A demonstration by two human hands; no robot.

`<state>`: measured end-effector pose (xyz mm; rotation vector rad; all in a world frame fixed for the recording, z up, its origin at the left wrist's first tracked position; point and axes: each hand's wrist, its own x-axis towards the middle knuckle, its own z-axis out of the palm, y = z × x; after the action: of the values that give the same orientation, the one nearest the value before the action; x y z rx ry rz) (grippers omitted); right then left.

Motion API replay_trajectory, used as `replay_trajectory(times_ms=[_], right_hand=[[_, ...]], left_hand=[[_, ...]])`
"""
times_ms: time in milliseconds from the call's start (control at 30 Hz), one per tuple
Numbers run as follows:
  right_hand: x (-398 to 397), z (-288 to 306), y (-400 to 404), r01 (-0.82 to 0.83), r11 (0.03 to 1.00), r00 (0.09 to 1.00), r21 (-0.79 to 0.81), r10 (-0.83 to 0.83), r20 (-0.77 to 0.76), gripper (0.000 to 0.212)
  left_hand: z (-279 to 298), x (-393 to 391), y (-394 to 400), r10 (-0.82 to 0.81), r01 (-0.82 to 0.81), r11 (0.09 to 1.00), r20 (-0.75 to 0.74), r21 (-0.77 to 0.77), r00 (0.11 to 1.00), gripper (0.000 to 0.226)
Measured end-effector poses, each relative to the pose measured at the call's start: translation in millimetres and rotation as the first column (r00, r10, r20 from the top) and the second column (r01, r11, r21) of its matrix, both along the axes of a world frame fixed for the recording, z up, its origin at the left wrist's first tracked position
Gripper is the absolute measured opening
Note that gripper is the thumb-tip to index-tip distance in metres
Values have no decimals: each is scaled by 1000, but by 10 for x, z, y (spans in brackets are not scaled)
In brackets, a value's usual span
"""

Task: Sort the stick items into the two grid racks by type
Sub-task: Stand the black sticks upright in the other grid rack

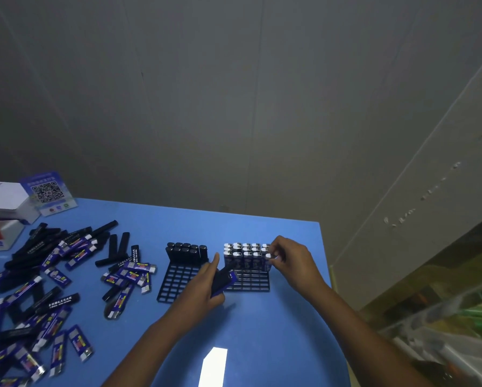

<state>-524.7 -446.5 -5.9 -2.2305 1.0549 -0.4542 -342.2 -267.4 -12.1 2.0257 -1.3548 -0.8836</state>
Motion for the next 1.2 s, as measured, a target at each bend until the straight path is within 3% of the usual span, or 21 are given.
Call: replay_trajectory(times_ms=[267,600,933,1200], right_hand=[[70,-157,-122,58,998,998,12,-58,-10,31],[115,-282,-154,7,998,997,-65,-12,-73,31],[120,-264,-122,-141,972,972,-190,100,-211,10],[138,-226,-143,-125,970,974,-208,79,-214,11]], left_hand=[[-66,78,-122,-4,4,1000,-4,7,1000,86],[-112,144,-172,17,-17,1000,0,-2,1000,84],[-140,72,-172,10,-10,1000,13,9,1000,85],[-60,80,-101,39,-39,999,6,-7,999,85]])
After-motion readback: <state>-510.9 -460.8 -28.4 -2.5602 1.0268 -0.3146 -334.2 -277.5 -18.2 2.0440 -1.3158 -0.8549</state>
